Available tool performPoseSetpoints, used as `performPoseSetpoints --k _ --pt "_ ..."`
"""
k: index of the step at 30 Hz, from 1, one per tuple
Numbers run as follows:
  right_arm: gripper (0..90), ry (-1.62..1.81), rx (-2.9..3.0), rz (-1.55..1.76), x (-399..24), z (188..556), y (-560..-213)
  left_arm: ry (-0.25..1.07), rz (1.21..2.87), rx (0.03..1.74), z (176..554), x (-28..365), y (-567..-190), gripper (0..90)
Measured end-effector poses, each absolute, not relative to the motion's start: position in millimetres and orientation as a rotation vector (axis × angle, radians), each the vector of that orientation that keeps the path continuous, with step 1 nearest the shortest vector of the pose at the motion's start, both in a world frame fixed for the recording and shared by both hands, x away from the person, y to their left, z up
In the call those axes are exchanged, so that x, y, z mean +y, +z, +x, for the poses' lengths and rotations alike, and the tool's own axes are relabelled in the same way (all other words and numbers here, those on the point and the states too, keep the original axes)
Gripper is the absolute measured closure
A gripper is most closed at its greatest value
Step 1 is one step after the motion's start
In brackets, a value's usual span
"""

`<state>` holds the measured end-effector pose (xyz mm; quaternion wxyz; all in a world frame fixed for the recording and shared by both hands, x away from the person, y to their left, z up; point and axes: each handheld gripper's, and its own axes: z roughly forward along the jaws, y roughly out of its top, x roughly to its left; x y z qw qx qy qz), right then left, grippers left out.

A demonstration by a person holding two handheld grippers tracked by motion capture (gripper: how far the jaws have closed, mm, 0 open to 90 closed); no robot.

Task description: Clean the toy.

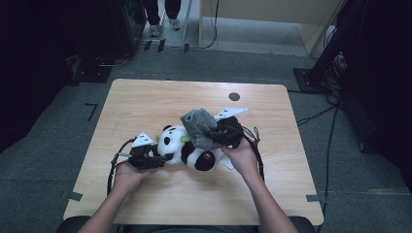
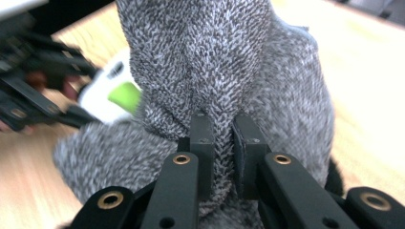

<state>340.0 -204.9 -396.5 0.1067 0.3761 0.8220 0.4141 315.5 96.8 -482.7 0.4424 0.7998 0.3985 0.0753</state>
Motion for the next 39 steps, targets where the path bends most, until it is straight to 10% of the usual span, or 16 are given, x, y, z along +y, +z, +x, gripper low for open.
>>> performPoseSetpoints --k 8,18,39 --pt "82.2 1.355 2.391 0.958 -182.0 317.4 -361.9 0.177 1.969 0.994 315.7 97.1 -481.7 36.0" --pt "81.9 1.151 2.623 0.862 -123.4 317.5 -417.2 0.195 1.988 0.989 314.3 94.6 -482.1 35.9" --pt "82.2 1.102 2.463 1.034 -194.5 332.2 -404.6 0.192 2.000 0.984 315.2 94.9 -481.9 36.6"
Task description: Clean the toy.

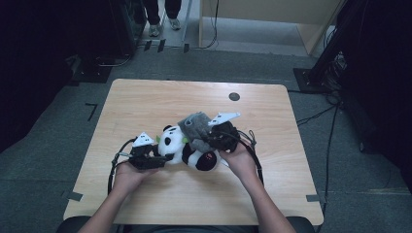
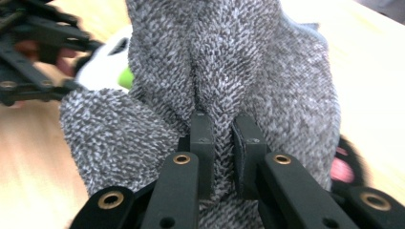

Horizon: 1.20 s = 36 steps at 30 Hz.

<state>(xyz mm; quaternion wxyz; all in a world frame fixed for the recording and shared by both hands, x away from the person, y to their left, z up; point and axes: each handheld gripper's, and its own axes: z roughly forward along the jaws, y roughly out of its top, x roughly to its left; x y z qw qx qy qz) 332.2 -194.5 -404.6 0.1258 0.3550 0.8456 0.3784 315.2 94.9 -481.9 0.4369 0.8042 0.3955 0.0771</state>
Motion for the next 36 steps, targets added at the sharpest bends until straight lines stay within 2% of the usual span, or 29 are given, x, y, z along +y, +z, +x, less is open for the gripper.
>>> performPoseSetpoints --k 8,14,18,25,30,36 --pt "82.2 1.314 2.355 1.110 -231.8 327.1 -373.2 0.190 1.999 0.985 314.2 95.4 -482.3 36.4" --pt "82.0 1.383 2.344 1.067 -246.4 303.0 -355.4 0.186 1.998 0.986 314.4 95.6 -481.9 36.0" --pt "81.9 1.398 2.412 1.044 -245.0 285.6 -363.9 0.184 1.995 0.995 314.5 95.1 -481.6 36.0" --pt "81.2 1.268 2.545 1.021 -228.6 273.2 -404.4 0.179 2.024 0.996 314.1 94.4 -481.0 36.4" --pt "81.4 1.115 2.518 1.050 -237.9 271.7 -411.2 0.171 2.017 0.997 315.0 95.4 -481.3 36.3" --pt "81.3 1.173 2.513 1.093 -250.9 273.6 -417.8 0.172 2.012 0.992 315.2 95.9 -481.5 36.0"
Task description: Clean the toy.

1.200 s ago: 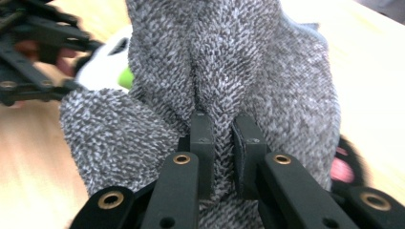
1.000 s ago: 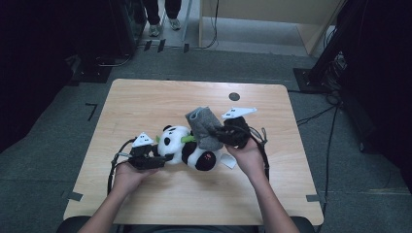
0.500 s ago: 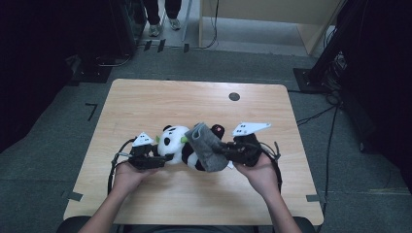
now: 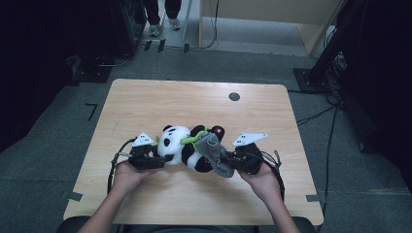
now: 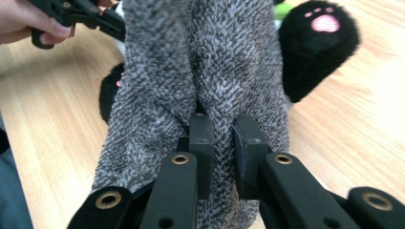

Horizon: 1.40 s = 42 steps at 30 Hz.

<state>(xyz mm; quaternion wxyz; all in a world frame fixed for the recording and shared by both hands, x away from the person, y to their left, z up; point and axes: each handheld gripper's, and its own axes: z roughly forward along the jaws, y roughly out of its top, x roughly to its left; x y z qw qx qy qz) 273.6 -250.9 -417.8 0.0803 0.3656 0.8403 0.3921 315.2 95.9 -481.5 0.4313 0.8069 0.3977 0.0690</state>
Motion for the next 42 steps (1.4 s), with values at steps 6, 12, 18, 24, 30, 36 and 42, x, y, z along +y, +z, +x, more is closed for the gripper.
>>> performPoseSetpoints --k 6,12,18,24,30,36,42 --pt "81.4 1.266 2.454 1.134 -263.5 273.5 -403.6 0.172 2.010 0.988 315.2 96.1 -481.5 36.0" --pt "81.3 1.356 2.394 1.054 -255.6 263.9 -374.9 0.171 2.005 0.990 315.2 95.9 -481.3 36.0" --pt "81.0 1.398 2.451 0.949 -225.7 253.1 -369.9 0.161 2.005 0.997 316.1 95.8 -480.5 36.0" --pt "81.1 1.309 2.566 0.940 -203.8 258.0 -400.6 0.162 2.015 0.994 315.7 95.2 -480.5 36.1" --pt "81.4 1.325 2.526 0.967 -216.4 262.8 -402.7 0.158 2.011 0.990 316.1 95.5 -480.6 36.0" --pt "81.5 1.355 2.508 1.010 -228.2 267.4 -406.1 0.158 2.011 0.987 316.0 95.6 -480.6 35.8" --pt "81.4 1.366 2.503 1.039 -234.0 270.5 -408.1 0.157 2.011 0.985 316.0 95.6 -480.7 35.6"
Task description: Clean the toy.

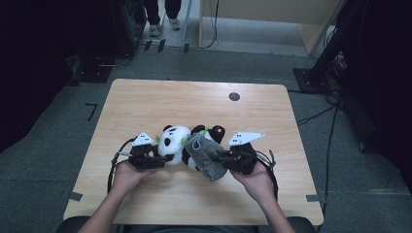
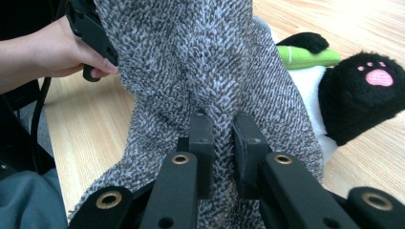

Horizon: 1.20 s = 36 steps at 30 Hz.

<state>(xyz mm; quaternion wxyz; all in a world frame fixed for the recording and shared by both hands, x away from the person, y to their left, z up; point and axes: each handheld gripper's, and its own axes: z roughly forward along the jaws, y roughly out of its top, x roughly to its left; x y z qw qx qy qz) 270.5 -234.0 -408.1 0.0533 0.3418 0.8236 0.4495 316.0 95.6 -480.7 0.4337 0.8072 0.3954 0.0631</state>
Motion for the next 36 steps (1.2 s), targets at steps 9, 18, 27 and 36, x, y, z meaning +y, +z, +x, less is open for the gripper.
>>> performPoseSetpoints --k 9,18,27,36 --pt "81.8 1.342 2.474 1.100 -243.3 275.7 -412.8 0.159 2.013 0.980 316.0 95.9 -481.0 35.5" --pt "81.9 1.256 2.433 1.205 -266.7 286.1 -421.8 0.150 2.007 0.985 316.9 97.1 -481.1 35.4" --pt "81.7 1.279 2.323 1.291 -298.8 291.4 -417.1 0.153 2.006 0.981 316.7 97.1 -481.0 34.8" --pt "81.6 1.231 2.197 1.426 -338.8 298.4 -421.0 0.150 2.005 0.981 316.9 97.6 -481.1 34.6"
